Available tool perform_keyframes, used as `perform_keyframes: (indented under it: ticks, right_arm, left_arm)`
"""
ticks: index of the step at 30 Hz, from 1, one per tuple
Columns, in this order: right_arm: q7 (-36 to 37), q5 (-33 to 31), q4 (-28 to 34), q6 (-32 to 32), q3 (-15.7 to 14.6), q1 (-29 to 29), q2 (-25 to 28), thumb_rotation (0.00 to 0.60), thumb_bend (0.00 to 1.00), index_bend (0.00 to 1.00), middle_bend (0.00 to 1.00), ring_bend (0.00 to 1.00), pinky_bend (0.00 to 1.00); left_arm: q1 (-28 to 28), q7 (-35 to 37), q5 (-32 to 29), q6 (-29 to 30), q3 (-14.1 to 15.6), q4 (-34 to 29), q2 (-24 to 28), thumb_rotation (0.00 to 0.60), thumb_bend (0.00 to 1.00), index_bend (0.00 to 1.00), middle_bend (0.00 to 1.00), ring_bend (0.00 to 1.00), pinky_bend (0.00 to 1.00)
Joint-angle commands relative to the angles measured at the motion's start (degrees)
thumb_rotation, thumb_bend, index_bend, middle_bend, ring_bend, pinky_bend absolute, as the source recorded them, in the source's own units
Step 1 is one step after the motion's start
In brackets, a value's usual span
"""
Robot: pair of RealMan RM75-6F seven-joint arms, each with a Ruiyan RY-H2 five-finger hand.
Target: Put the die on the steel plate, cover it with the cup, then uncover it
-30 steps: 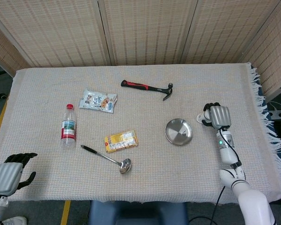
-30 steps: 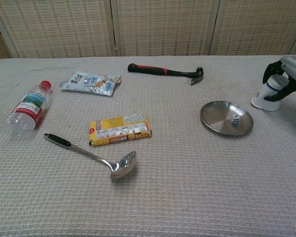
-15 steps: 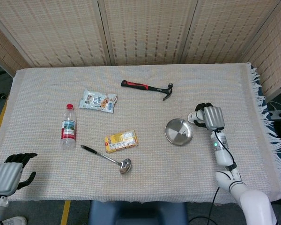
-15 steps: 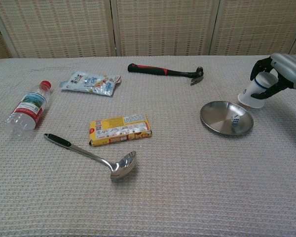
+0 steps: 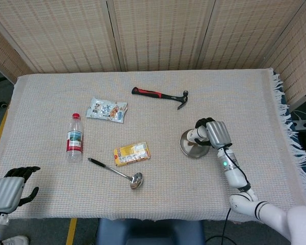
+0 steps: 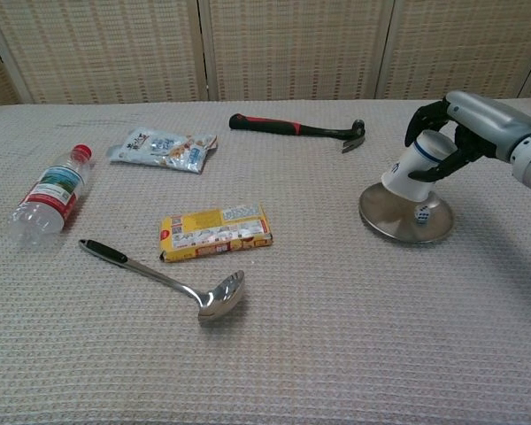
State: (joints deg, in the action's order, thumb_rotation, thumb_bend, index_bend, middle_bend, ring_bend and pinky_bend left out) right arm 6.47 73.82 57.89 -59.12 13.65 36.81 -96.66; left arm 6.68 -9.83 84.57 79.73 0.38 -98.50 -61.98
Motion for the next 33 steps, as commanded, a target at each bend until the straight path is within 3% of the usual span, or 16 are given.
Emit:
perform_keyframes:
  ticks: [1, 13, 18, 23, 26, 33]
  right_arm:
    - [-1.1, -1.1, 2.2, 1.6, -0.4, -0.5, 1.2, 0.600, 0.09, 0.54, 0.47, 0.35, 0.68]
    - [-1.0, -1.3, 1.3, 4.3, -1.5, -0.1, -0.2, 0.600, 0.09, 0.54, 0.47, 0.35, 0.68]
    - [0.1, 0.9, -2.4, 2.7, -2.0, 0.6, -2.4, 0.600, 0.09, 0.54, 0.47, 0.35, 0.68]
    - [-2.4, 2.9, -10.6, -1.9, -1.6, 1.7, -6.8, 0.600, 0.09, 0.54, 0.47, 0.35, 0.68]
    - [-0.2, 3.2, -14.2, -2.3, -1.1, 2.4, -8.5, 0.600, 0.09, 0.54, 0.47, 0.35, 0.68]
    - [5.8, 3.7, -14.3, 0.2, -1.7, 2.5, -8.4, 0.600, 0.09, 0.54, 0.47, 0.35, 0.68]
  left_arm:
    - [0.0, 0.0, -0.1, 0.0, 0.0, 0.0, 0.0, 0.600, 0.33, 0.26, 0.30, 0.25, 0.26]
    - [-0.1, 0.2, 0.0, 0.1, 0.0, -0.2, 0.2, 0.600, 0.33, 0.26, 0.30, 0.25, 0.26]
    - [0.0, 0.3, -0.1, 0.0, 0.0, -0.1, 0.2, 0.600, 0.33, 0.26, 0.30, 0.26, 0.26]
    - [-0.1, 0.6, 0.0, 0.2, -0.1, -0.3, 0.4, 0.600, 0.33, 0.26, 0.30, 0.26, 0.26]
    - [-0.1, 0.7, 0.1, 0.2, 0.0, -0.3, 0.4, 0.600, 0.33, 0.26, 0.30, 0.26, 0.26]
    - [0.0, 0.5, -0.1, -0.1, 0.0, -0.4, 0.4, 0.600, 0.34, 0.26, 0.30, 0.26, 0.27]
